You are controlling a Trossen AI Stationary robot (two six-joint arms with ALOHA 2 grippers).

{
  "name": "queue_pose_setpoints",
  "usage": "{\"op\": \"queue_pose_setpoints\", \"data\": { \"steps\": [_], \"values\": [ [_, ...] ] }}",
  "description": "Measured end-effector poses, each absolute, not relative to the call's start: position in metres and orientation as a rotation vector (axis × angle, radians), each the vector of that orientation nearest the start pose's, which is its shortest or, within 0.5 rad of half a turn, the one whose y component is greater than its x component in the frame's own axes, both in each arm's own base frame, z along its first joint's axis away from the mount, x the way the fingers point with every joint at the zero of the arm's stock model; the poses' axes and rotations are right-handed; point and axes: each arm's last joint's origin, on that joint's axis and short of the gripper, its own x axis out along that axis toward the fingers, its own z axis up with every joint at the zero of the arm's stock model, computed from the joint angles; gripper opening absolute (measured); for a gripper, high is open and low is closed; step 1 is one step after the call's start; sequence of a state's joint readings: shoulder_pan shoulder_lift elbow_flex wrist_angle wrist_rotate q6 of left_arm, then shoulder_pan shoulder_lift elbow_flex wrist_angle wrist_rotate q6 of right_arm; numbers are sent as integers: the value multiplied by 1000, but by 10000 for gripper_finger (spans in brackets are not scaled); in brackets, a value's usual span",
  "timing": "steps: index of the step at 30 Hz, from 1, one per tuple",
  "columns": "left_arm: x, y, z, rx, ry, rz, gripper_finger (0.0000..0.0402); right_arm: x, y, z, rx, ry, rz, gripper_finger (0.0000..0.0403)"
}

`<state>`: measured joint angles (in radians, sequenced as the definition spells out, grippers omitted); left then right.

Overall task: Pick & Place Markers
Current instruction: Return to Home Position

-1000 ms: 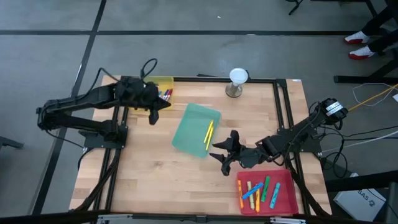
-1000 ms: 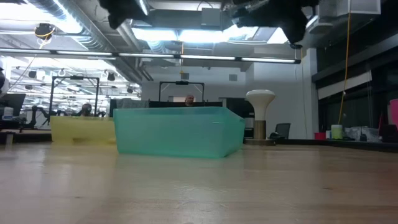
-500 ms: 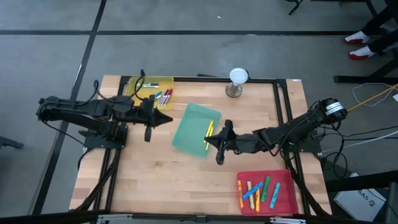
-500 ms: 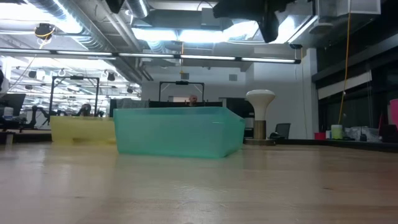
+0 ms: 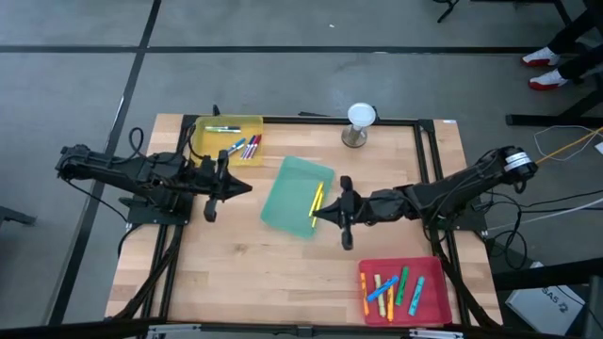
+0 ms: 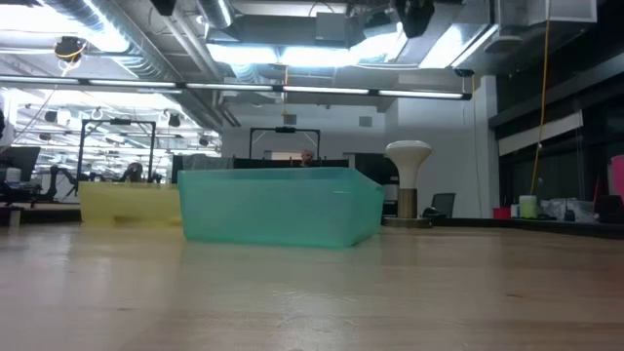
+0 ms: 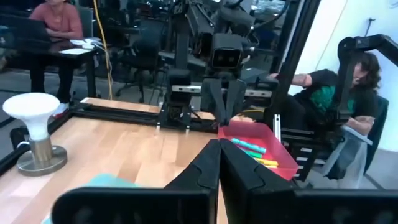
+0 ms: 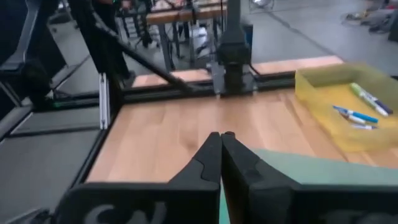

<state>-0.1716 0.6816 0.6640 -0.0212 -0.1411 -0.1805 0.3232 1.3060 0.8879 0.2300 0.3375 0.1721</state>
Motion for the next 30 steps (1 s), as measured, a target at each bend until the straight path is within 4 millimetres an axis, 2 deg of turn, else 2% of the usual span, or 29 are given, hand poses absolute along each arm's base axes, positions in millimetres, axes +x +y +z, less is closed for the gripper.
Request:
{"op": "queue_pose_setpoints", "data": {
  "steps": [8,19,30],
  "values": [
    [155,-22,322,-265,38,16,4,262,74,286,59,222,25,2],
    [155,-22,321,-266,46,17,9,214,59,257,38,40,92,2],
    [155,-22,321,-266,46,17,6,175,28,248,23,-60,127,1]
  ]
}}
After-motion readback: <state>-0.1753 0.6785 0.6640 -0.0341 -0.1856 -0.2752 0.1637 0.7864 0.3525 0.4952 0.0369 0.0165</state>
